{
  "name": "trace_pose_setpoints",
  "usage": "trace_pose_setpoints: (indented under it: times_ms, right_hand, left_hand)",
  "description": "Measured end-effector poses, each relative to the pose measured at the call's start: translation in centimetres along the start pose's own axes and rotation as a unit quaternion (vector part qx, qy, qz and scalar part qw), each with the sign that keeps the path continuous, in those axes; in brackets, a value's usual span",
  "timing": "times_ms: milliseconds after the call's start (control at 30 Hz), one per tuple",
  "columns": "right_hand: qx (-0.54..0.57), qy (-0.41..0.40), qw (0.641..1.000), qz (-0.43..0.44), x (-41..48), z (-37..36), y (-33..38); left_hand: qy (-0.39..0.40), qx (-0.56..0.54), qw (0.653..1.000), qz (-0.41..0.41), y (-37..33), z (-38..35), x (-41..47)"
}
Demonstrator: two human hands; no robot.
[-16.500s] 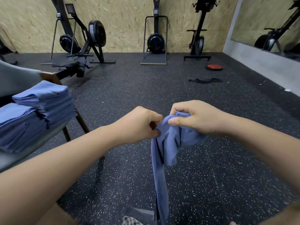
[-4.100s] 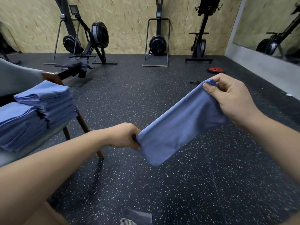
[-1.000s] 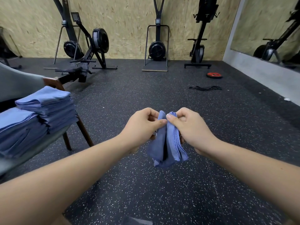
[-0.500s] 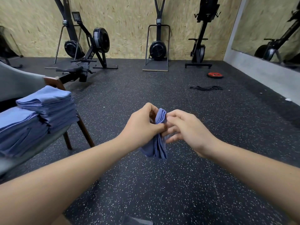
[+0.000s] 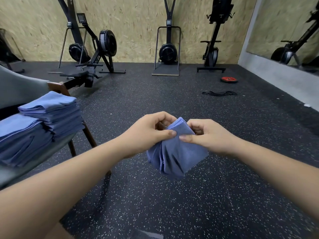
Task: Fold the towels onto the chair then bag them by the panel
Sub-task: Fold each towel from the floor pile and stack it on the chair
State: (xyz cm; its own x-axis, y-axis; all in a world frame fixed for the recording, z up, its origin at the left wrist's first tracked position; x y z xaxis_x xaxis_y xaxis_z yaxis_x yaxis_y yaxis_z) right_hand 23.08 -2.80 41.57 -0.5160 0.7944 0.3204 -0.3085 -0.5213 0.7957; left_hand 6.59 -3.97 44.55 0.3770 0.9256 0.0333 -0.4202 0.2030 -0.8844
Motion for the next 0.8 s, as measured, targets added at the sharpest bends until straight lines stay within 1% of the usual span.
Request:
trace_pose_setpoints:
  times_ms: [100, 167, 233, 300, 400, 500, 533, 567, 633, 667, 733, 800]
  right_hand:
    - [-0.03, -0.025, 0.999, 0.032, 0.1, 0.7, 1.3]
    - [-0.08, -0.043, 0.995, 0.049, 0.3, 1.5, 2.1]
    - [-0.122, -0.068, 0.989, 0.055, 0.4, 2.7, 2.3]
    - [-0.137, -0.085, 0.986, 0.052, 0.1, 3.7, 2.2]
    - [-0.163, -0.086, 0.982, 0.049, -0.1, 4.1, 2.5]
    - [-0.151, -0.099, 0.983, 0.022, 0.0, 4.1, 2.5]
    - [-0.14, -0.102, 0.985, 0.004, 0.0, 4.0, 2.3]
    - [-0.122, -0.104, 0.987, -0.015, 0.0, 3.9, 2.2]
    - [-0.059, -0.118, 0.99, -0.055, -0.2, 3.7, 1.7]
    - [-0.03, -0.125, 0.989, -0.072, -0.3, 3.6, 1.3]
    - [0.0, -0.149, 0.984, -0.096, -0.5, 3.8, 0.7]
    - [0.009, -0.178, 0.978, -0.112, -0.7, 4.3, 0.1]
  left_hand:
    - [0.015, 0.034, 0.999, 0.007, 0.4, -0.2, 0.0]
    - [0.022, 0.09, 0.995, 0.029, 1.3, -0.2, 0.2]
    - [0.029, 0.109, 0.992, 0.057, 2.3, 0.2, 0.5]
    - [0.043, 0.096, 0.992, 0.076, 3.1, 0.8, 0.9]
    - [0.056, 0.062, 0.992, 0.093, 4.1, 2.0, 1.4]
    - [0.03, 0.016, 0.994, 0.101, 5.2, 3.3, 2.0]
    - [0.008, 0.02, 0.995, 0.098, 5.6, 3.7, 2.3]
    - [-0.024, 0.046, 0.995, 0.091, 5.8, 4.1, 2.4]
    - [-0.102, 0.136, 0.983, 0.069, 5.3, 4.7, 2.3]
    - [-0.131, 0.165, 0.976, 0.047, 4.6, 4.5, 2.1]
    - [-0.149, 0.177, 0.973, -0.007, 2.4, 3.3, 1.3]
    - [-0.127, 0.174, 0.975, -0.055, 0.4, 1.2, 0.3]
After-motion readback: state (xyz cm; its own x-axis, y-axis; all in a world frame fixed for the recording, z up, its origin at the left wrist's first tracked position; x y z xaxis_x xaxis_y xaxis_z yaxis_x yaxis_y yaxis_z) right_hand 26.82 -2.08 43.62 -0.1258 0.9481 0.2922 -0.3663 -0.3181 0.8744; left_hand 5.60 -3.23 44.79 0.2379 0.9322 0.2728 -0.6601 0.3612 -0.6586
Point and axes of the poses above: each hand's wrist, its own x-axis towards the middle knuckle, its own z-axis out of the back of the hand, y = z × x, the point moved 10 cm from there along x, towards the middle knuckle, and after that the axes turned 12 degrees about z, right-handed, at the moved point
